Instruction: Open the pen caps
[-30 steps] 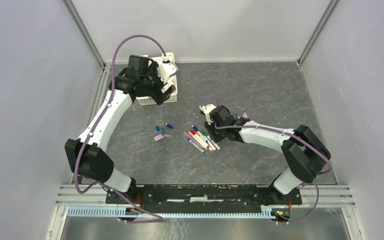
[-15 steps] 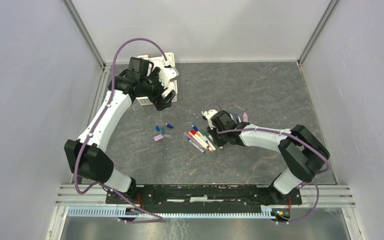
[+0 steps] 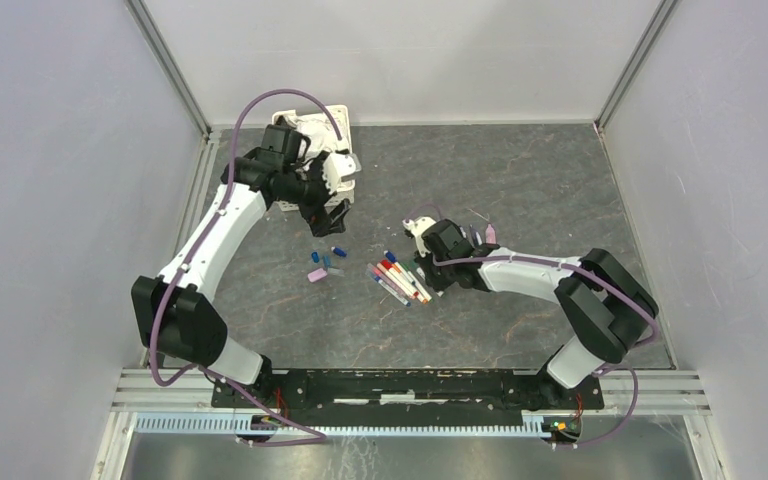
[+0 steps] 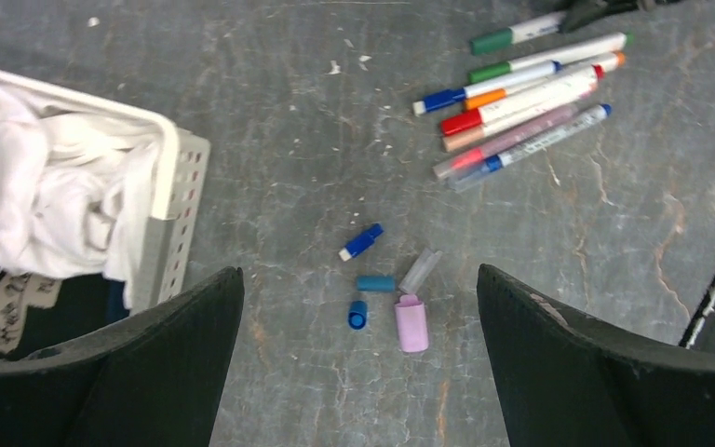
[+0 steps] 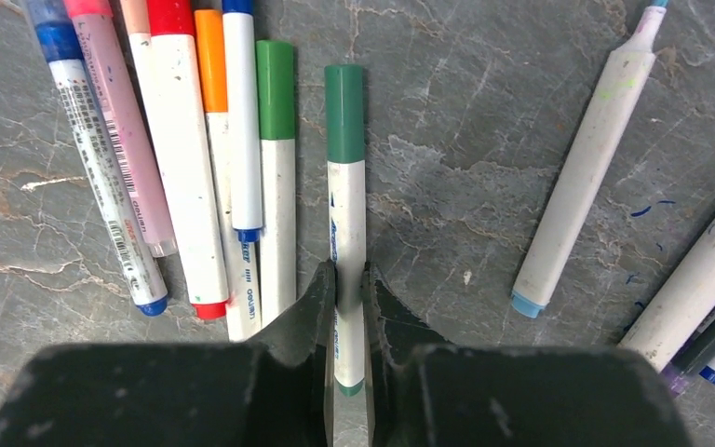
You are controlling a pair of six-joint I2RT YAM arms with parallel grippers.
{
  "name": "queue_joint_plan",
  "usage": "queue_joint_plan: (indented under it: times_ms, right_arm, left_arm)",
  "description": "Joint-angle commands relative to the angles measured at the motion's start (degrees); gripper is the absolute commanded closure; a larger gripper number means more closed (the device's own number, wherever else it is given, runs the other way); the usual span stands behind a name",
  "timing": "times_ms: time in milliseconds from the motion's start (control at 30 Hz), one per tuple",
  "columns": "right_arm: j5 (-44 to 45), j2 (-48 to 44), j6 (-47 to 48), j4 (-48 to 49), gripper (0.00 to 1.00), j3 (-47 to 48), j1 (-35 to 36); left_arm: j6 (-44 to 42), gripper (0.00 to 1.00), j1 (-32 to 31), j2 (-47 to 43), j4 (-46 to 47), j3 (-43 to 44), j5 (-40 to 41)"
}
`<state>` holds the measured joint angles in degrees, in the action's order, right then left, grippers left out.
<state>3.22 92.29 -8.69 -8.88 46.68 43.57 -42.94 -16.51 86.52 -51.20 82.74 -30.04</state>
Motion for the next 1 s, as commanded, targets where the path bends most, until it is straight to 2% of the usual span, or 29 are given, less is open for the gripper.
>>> queue_joint_plan:
  times_ms: [0,133,267,433,567,767,967]
  right_arm:
    - [-3.08,-3.8,-0.25,-1.62,1.0,3.02,-2.57]
    - [-18.4,-5.97,-1.13,-3.91,1.0,8.14,-7.12]
    - [-33.28,-3.98,-0.28,-9.2,1.0,14.44,-8.87]
    - [-45.81,-1.21,-1.38,-10.82,1.0,18.5,-8.88]
    - [-54.5,1.19,-1.57,-10.99,1.0,19.81,-8.83]
    - [-59.65,3.7,-0.71,-11.56,1.0,20.39,-8.11]
    - [-61.73,4.99,-2.8,-9.12,1.0,20.55,-8.06]
  left_arm:
    - [-8.66,0.0,-0.27,-2.73,-3.18,-2.06,-8.11]
    - [-14.97,0.0,-1.11,-4.25,-4.22,-5.0,-10.89]
    - [-19.39,0.0,-4.71,-5.21,-5.38,-7.15,-9.34]
    - [-22.88,0.01,-11.36,-6.44,-4.45,-9.72,-4.34]
    - [-25.36,0.03,-13.84,-6.34,-4.42,-9.86,-2.5]
    - [-28.39,0.1,-14.88,-5.82,-4.18,-10.13,-1.84]
    - [-31.15,0.26,-16.45,-4.83,-7.23,-11.66,-1.75]
